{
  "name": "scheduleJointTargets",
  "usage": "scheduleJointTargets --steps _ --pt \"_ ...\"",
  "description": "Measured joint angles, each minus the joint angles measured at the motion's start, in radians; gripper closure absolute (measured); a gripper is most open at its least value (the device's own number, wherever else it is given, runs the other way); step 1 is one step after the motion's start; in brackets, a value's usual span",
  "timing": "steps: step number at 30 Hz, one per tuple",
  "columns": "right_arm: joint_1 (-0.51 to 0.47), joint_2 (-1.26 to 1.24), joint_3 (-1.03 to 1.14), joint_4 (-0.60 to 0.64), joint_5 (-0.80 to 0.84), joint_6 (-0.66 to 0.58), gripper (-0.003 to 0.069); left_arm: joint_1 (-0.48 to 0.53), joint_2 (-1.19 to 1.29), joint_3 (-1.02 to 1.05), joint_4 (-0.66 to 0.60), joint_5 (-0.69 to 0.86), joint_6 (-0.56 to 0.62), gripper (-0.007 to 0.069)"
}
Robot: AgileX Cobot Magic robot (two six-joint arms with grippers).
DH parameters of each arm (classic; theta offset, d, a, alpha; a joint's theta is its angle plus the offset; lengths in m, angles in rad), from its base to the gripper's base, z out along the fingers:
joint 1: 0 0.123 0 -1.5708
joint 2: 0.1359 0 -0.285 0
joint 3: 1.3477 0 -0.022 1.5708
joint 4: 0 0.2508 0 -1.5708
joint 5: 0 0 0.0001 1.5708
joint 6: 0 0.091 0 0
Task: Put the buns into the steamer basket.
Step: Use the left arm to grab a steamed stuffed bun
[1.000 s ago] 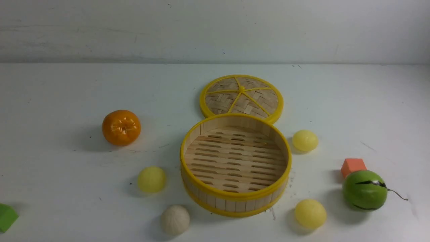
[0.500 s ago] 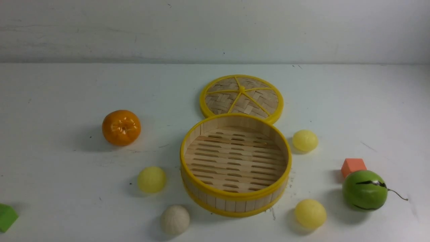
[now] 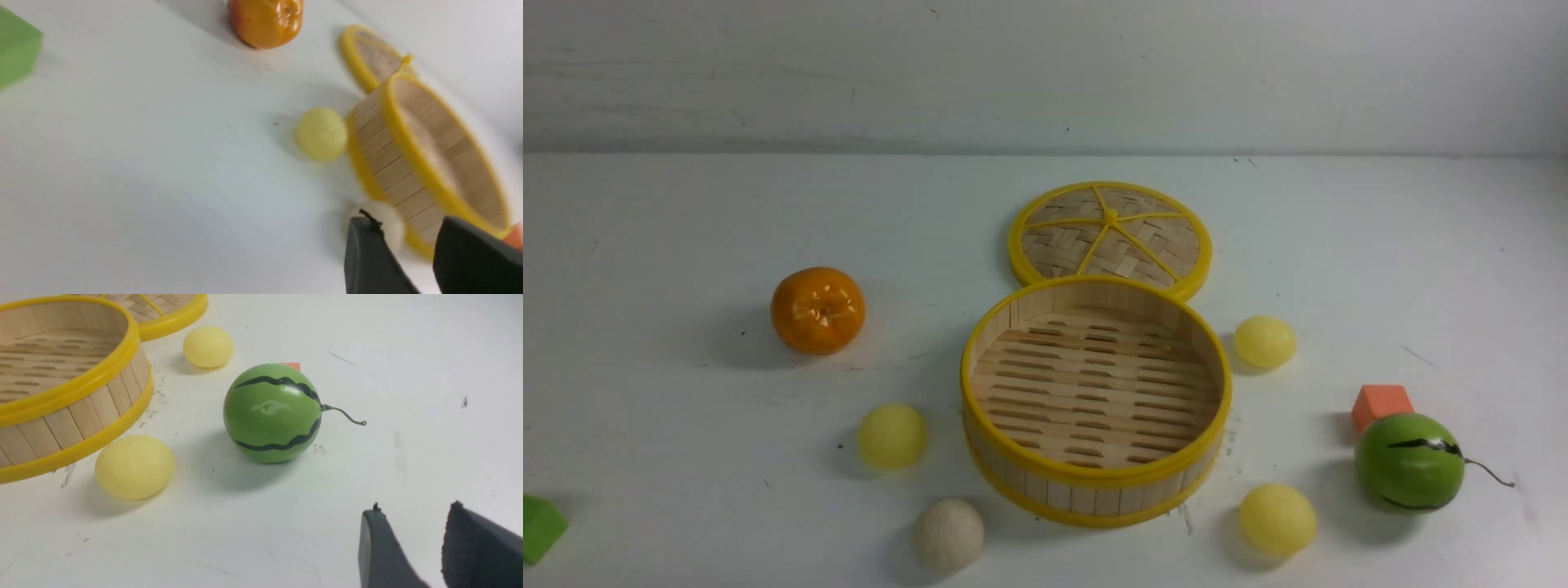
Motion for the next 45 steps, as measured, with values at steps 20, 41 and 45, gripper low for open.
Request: scheduleJointTargets --steps 20,41,45 --pt "0.006 0.000 0.000 0.000 0.000 0.000 0.0419 0.001 0.240 -0.427 -0.305 0.418 0.354 0.0638" --pt "0.009 0.000 0.008 0.315 -0.188 0.166 0.0419 -0.393 1.023 -0.791 0.024 0.678 0.536 0.0638" --pt "0.010 0.000 0.008 0.452 -0.283 0.198 0.0419 -0.399 1.048 -0.831 0.109 0.664 0.506 0.0638"
